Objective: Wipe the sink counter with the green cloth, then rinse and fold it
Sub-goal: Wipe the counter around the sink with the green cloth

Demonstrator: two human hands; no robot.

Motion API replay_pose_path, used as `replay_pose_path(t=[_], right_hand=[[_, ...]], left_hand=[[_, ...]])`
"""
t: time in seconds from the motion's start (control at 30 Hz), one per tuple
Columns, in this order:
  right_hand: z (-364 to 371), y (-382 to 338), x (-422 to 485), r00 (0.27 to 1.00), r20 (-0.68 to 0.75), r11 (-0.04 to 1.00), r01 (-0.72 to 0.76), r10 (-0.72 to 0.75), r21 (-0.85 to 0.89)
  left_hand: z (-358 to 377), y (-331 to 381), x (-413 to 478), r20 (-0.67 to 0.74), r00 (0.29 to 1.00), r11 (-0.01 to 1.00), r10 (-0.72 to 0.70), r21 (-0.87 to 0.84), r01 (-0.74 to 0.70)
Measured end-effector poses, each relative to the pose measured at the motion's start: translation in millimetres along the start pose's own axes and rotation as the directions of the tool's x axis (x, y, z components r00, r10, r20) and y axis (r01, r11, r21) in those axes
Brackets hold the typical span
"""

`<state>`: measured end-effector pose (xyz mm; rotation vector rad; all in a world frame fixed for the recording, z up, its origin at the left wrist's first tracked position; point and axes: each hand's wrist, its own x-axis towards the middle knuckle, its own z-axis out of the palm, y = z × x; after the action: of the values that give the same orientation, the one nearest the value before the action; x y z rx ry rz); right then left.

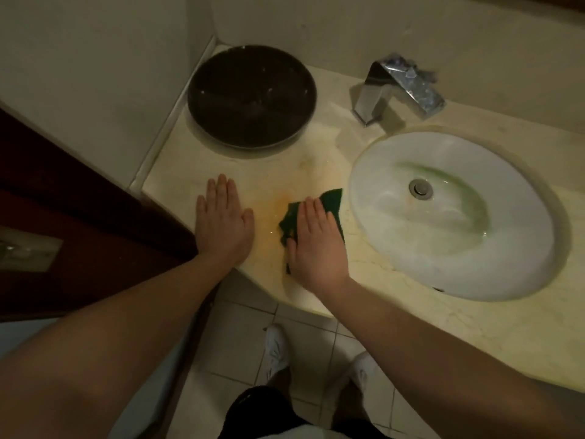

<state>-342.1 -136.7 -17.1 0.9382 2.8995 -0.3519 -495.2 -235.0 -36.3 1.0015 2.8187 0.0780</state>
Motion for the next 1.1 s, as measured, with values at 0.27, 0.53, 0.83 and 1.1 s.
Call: replay_pose_path(t=[0.27,0.53,0.83,1.1], right_hand=[[5.7,54.6,-64.5,0.982,-0.053,0.983,-0.181,0.179,-0.031],[9.8,34.7,-89.8,0.998,-0.024,0.998,-0.063,0.063,0.004],[11.0,-4.6,-45.7,0.866,0.137,0.865,0.494,-0.481,-0.09],[1.5,-24.6,21.3,0.897,0.08,0.894,0.441,-0.435,-0.077]], left_hand=[[-2.1,-1.8,-0.2,0.003,1.0,1.0,0.008,-0.009,-0.007],[-6.1,-4.0,0.3,0.001,1.0,1.0,0.025,0.013,-0.025],[-5.7,-7.8,2.5,-0.021,1.0,0.991,0.011,-0.134,-0.014],[-5.7,-6.5,3.7,-0.013,1.0,0.988,-0.007,-0.152,0.005]])
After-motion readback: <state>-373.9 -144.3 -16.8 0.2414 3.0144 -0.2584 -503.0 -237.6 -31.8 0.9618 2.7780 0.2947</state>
